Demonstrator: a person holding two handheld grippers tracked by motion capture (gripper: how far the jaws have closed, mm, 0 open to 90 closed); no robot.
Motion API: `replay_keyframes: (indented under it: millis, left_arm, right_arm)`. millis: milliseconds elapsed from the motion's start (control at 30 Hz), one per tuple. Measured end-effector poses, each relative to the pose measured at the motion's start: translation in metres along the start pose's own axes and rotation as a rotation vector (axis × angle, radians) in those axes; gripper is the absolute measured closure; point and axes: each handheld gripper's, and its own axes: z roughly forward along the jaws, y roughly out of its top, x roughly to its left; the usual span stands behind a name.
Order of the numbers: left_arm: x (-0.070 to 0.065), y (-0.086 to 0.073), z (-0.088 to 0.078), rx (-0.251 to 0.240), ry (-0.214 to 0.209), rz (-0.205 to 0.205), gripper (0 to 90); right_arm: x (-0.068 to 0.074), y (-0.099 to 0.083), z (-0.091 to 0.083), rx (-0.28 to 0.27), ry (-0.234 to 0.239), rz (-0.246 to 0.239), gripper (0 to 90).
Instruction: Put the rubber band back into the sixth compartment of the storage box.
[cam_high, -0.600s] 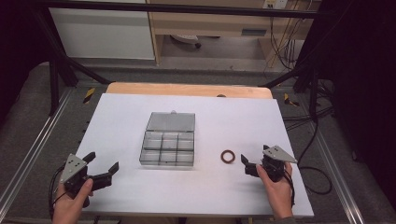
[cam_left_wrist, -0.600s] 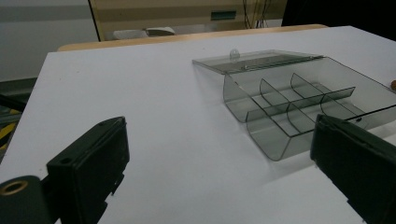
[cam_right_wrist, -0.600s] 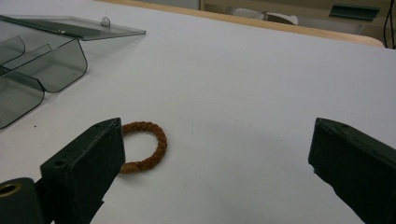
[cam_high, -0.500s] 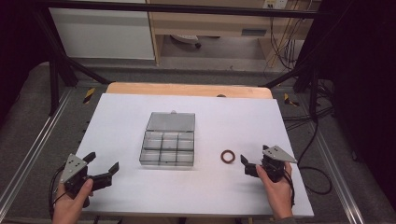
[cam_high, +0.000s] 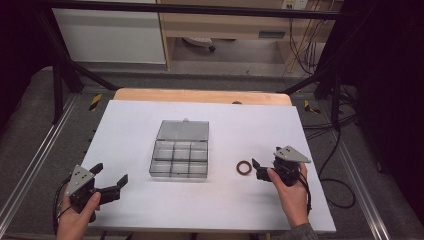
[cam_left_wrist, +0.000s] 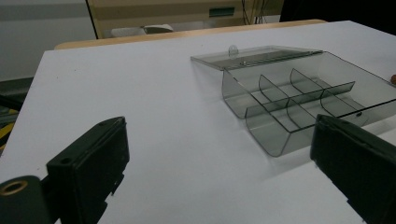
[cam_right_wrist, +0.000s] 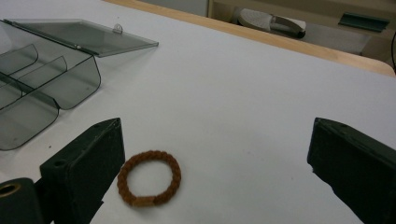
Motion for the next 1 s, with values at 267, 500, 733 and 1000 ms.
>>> replay_keyframes:
  millis: [267, 500, 733, 1000]
  left_arm:
    - [-0.002, 0.000, 0.001, 0.001, -0.012, 0.004, 4.5]
    - [-0.003, 0.001, 0.003, 0.008, -0.011, 0.007, 4.6]
    - [-0.003, 0.001, 0.003, 0.008, -0.014, 0.010, 4.6]
    - [-0.003, 0.001, 0.004, 0.014, -0.017, 0.009, 4.6]
  right_arm:
    - [0.009, 0.012, 0.021, 0.031, 0.015, -0.044, 3.9]
    - [0.017, 0.008, 0.041, 0.105, 0.049, -0.033, 4.2]
    - [0.023, 0.004, 0.045, 0.144, 0.082, -0.032, 4.2]
    - [0.028, -0.004, 0.048, 0.180, 0.102, 0.020, 4.6]
